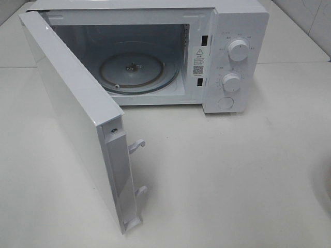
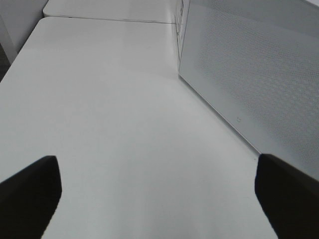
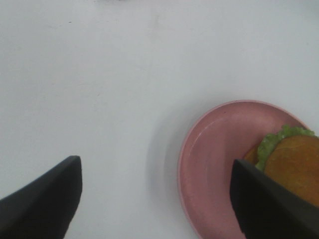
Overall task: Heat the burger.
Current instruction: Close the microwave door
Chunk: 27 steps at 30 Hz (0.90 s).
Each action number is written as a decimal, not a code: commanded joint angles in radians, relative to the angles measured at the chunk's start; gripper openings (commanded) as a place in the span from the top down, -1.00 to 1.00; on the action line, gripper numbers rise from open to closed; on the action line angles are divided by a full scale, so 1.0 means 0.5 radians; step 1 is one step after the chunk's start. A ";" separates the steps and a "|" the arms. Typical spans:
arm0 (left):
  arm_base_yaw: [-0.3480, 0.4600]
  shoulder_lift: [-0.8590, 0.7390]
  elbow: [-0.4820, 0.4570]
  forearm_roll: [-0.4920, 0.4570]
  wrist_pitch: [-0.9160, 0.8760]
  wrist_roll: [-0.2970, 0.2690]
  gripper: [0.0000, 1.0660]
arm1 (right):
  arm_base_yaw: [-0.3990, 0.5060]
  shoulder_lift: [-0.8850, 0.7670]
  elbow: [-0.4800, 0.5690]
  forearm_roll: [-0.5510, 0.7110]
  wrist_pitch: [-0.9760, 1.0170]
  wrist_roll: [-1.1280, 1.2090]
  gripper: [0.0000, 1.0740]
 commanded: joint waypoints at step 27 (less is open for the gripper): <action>0.004 -0.034 -0.004 -0.010 -0.026 -0.006 -0.84 | -0.396 -1.394 0.162 0.430 0.328 -0.310 -0.42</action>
